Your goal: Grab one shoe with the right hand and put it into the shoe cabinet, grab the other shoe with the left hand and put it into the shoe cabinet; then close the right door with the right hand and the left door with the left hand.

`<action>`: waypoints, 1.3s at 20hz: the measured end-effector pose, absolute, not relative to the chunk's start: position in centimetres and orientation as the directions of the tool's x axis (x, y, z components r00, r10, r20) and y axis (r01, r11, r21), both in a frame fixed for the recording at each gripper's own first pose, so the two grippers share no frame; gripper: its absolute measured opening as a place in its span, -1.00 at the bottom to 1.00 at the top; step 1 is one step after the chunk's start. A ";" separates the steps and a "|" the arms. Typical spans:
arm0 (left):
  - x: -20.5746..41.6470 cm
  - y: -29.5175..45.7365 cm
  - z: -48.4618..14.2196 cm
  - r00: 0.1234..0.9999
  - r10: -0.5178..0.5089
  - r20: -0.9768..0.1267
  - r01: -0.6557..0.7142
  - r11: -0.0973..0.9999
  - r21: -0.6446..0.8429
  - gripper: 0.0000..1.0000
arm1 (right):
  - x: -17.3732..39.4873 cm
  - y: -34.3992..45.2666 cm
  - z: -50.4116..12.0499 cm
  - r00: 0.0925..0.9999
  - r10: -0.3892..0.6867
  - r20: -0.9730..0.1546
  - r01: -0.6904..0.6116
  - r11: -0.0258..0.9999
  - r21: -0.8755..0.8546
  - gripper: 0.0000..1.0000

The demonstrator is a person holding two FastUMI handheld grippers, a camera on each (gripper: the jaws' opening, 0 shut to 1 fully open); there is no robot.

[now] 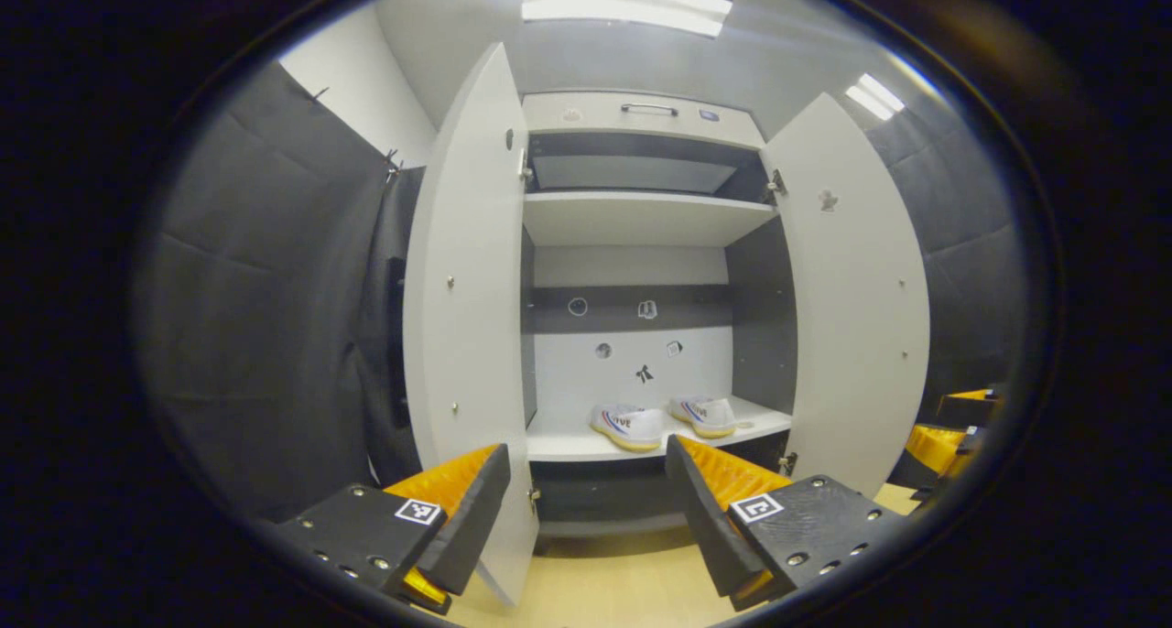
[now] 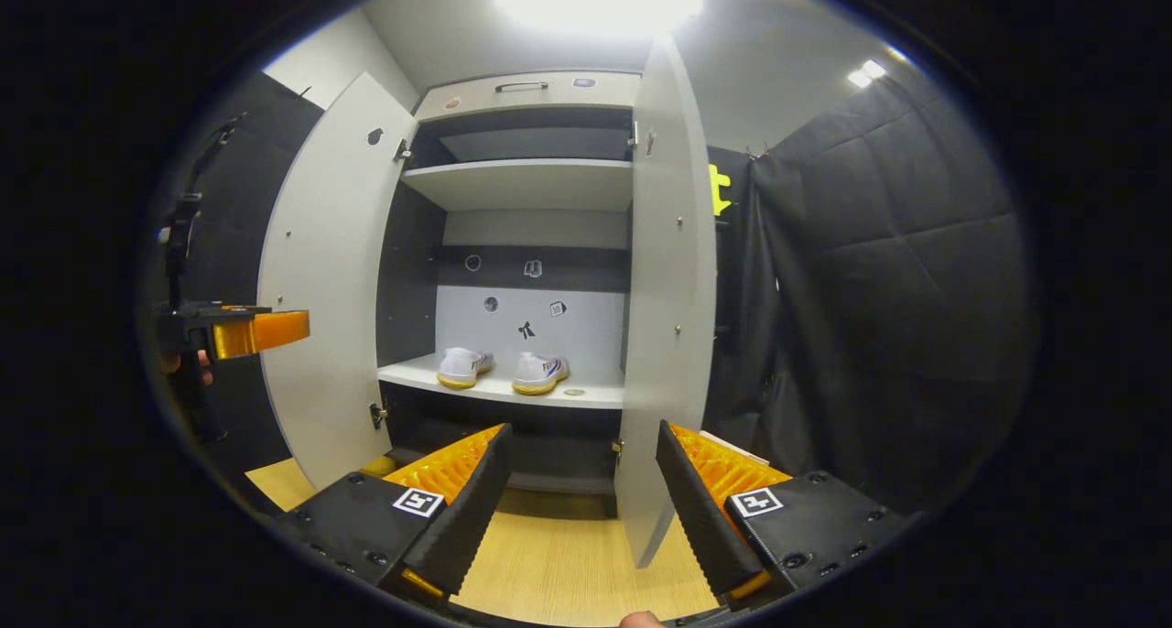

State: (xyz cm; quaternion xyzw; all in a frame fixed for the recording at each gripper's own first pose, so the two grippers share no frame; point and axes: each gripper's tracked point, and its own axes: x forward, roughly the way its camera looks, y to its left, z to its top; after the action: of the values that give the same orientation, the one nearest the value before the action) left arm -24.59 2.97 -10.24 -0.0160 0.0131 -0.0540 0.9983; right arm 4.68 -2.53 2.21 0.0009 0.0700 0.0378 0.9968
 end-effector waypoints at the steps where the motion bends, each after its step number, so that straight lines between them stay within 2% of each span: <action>1: -25.4 3.0 -10.4 0.994 -0.109 -0.025 0.108 0.994 -0.031 0.95 | 4.5 -3.1 2.4 0.988 0.066 -0.139 -0.065 0.998 0.011 0.95; 8: -28.8 3.7 -11.2 0.994 -0.096 -0.046 0.096 0.995 -0.012 0.95 | 4.2 -6.1 4.3 0.994 -0.007 -0.113 0.008 1.000 0.005 0.95; 16: -30.1 5.4 -11.1 0.997 -0.066 -0.038 0.065 0.998 -0.006 0.95 | 7.9 -15.6 9.3 0.960 -0.279 -0.038 0.279 0.960 0.001 0.95; 20: -29.8 6.6 -11.5 0.998 -0.038 -0.048 0.038 0.999 -0.007 0.95 | 10.6 -18.9 10.7 0.926 -0.376 -0.026 0.377 0.926 0.012 0.90; 22: -29.6 7.2 -11.7 0.998 -0.024 -0.053 0.024 1.000 -0.007 0.97 | 11.8 -19.6 10.9 0.913 -0.406 -0.024 0.407 0.913 0.027 0.83; 23: -29.5 7.5 -11.7 0.998 -0.018 -0.054 0.017 1.000 -0.006 0.97 | 12.3 -20.0 10.5 0.909 -0.416 -0.028 0.417 0.908 0.035 0.90; 25: -29.4 8.1 -11.4 0.999 -0.007 -0.049 0.007 1.000 -0.001 0.97 | 13.4 -20.1 9.9 0.905 -0.422 -0.046 0.424 0.905 0.037 0.90; 26: -29.2 8.3 -11.3 0.999 -0.004 -0.045 0.004 1.000 0.003 0.96 | 14.1 -19.8 9.6 0.908 -0.415 -0.058 0.417 0.908 0.032 0.83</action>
State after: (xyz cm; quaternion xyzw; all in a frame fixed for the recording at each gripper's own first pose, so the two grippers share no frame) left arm -29.23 8.30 -11.29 0.0013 0.0227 -0.0018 0.9997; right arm 14.08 -19.79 9.56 0.0219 0.0247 -0.2130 0.9765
